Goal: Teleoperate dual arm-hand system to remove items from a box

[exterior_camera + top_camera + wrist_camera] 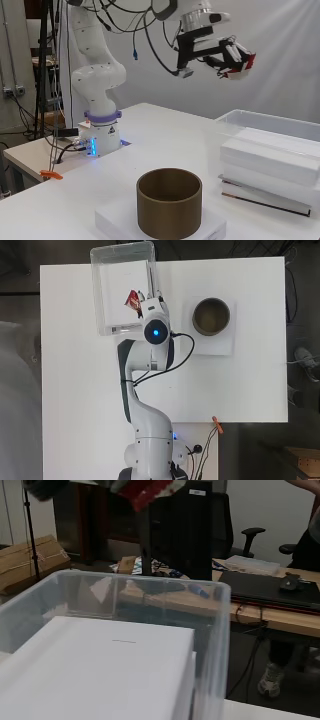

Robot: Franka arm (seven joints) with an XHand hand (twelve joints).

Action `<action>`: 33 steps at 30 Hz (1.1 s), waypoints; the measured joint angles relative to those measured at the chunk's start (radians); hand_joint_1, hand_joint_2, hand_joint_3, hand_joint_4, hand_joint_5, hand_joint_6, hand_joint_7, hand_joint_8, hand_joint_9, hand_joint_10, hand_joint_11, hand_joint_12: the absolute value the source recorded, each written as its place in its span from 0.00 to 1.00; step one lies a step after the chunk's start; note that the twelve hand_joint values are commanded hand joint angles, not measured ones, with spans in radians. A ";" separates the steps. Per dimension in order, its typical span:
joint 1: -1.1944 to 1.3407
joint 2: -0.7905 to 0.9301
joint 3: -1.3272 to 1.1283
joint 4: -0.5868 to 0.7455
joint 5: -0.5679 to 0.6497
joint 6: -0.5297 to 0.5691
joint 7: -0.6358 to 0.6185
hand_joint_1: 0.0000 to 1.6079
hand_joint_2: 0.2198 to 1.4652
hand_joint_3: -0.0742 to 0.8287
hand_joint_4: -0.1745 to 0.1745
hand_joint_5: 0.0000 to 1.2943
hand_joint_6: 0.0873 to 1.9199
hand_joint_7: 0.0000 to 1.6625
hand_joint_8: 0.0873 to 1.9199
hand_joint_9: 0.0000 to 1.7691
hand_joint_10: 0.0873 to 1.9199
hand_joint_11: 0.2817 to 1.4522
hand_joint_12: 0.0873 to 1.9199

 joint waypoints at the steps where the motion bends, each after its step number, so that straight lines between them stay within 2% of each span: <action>1: -0.017 -0.058 -0.032 -0.045 -0.008 0.001 -0.010 0.60 0.77 0.08 1.00 0.68 0.58 0.79 1.00 0.86 1.00 0.75 0.94; 5: -0.098 -0.263 -0.160 -0.185 -0.107 -0.016 0.077 0.60 0.76 0.08 1.00 0.69 0.56 0.79 1.00 0.87 1.00 0.77 0.95; 8: -0.128 -0.297 -0.280 -0.217 -0.186 -0.024 0.107 0.61 0.75 0.08 1.00 0.70 0.56 0.80 1.00 0.88 1.00 0.78 0.95; 11: -0.131 -0.206 -0.346 -0.169 -0.178 -0.035 0.076 0.61 0.75 0.08 1.00 0.70 0.56 0.80 1.00 0.88 1.00 0.78 0.95; 18: -0.173 0.167 -0.442 0.028 -0.081 -0.035 -0.077 0.61 0.76 0.08 1.00 0.69 0.57 0.78 1.00 0.86 1.00 0.73 0.95; 20: -0.156 0.210 -0.493 0.059 -0.096 -0.052 -0.095 0.61 0.76 0.08 1.00 0.69 0.57 0.77 1.00 0.85 1.00 0.71 0.95; 22: -0.063 0.185 -0.615 0.072 -0.160 -0.072 -0.059 0.61 0.76 0.08 1.00 0.69 0.57 0.77 1.00 0.85 1.00 0.70 0.95; 33: 1.139 -0.231 -1.521 0.215 -0.562 -0.209 0.203 0.61 0.76 0.08 1.00 0.69 0.57 0.77 1.00 0.83 1.00 0.64 0.93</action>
